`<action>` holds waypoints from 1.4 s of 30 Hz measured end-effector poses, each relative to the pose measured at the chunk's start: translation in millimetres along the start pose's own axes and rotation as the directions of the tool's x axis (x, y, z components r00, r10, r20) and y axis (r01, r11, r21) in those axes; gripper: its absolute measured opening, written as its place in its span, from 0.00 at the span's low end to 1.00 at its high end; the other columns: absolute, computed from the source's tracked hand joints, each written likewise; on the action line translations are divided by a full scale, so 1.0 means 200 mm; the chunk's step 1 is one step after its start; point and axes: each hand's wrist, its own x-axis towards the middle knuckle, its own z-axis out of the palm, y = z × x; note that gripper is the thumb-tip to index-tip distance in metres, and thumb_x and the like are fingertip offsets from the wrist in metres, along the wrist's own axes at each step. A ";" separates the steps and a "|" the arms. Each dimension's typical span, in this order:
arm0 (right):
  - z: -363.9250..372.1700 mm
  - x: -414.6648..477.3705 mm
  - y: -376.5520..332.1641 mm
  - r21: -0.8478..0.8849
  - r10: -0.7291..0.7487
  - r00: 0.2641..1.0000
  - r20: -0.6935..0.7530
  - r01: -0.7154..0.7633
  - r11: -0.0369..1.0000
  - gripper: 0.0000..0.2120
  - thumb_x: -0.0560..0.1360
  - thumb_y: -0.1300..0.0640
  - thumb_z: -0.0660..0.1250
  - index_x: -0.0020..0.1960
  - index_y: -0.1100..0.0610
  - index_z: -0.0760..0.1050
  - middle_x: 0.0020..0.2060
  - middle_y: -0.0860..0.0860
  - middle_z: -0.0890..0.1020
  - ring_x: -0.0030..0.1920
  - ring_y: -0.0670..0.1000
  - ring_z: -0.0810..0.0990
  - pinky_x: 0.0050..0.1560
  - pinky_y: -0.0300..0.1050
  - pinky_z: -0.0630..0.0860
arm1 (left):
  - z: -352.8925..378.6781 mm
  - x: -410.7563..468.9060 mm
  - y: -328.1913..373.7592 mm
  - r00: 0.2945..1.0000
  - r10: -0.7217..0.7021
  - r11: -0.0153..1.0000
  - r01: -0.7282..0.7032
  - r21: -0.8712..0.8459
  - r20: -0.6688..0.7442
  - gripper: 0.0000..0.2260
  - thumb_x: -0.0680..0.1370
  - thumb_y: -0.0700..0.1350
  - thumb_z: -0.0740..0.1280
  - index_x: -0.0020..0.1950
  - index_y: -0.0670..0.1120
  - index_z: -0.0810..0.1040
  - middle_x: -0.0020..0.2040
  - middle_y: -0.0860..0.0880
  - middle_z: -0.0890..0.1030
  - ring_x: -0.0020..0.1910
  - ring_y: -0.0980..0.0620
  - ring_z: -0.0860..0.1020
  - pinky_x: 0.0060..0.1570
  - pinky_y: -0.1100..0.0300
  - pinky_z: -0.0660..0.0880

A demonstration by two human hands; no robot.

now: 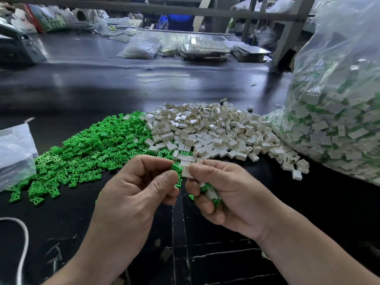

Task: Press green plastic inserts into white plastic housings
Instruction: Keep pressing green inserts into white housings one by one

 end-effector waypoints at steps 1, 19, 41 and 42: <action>0.00 0.00 0.00 -0.012 -0.011 1.000 -0.008 0.011 1.000 0.08 0.73 0.52 0.72 0.45 0.55 0.77 0.34 0.52 0.77 0.24 0.45 0.72 0.19 0.35 0.64 | 0.00 0.00 0.00 1.000 0.003 1.000 -0.003 0.000 0.015 0.07 0.68 0.48 0.71 0.45 0.52 0.83 0.37 0.44 0.83 0.36 0.48 0.83 0.36 0.63 0.79; 0.01 -0.02 0.01 -0.261 -0.172 0.985 -0.027 0.159 0.952 0.10 0.74 0.48 0.72 0.43 0.55 0.79 0.36 0.58 0.76 0.24 0.47 0.71 0.20 0.36 0.66 | -0.02 -0.01 0.01 1.000 -0.003 0.999 0.002 0.041 0.029 0.09 0.68 0.51 0.70 0.46 0.52 0.84 0.37 0.45 0.83 0.36 0.49 0.83 0.35 0.62 0.80; 0.01 -0.02 0.00 -0.240 -0.024 0.998 0.051 0.036 0.970 0.26 0.76 0.51 0.68 0.63 0.71 0.72 0.30 0.49 0.76 0.23 0.44 0.70 0.18 0.35 0.64 | -0.02 0.03 -0.01 0.805 -0.282 0.742 0.528 -0.413 0.523 0.21 0.63 0.57 0.79 0.51 0.48 0.85 0.39 0.48 0.85 0.36 0.54 0.84 0.30 0.65 0.78; 0.01 -0.02 0.00 -0.237 -0.019 0.999 0.050 0.030 0.971 0.26 0.76 0.51 0.67 0.63 0.71 0.72 0.30 0.49 0.76 0.23 0.44 0.70 0.18 0.35 0.64 | -0.02 0.03 -0.01 0.800 -0.284 0.737 0.534 -0.414 0.528 0.21 0.62 0.57 0.80 0.51 0.49 0.85 0.39 0.48 0.85 0.35 0.55 0.84 0.29 0.65 0.78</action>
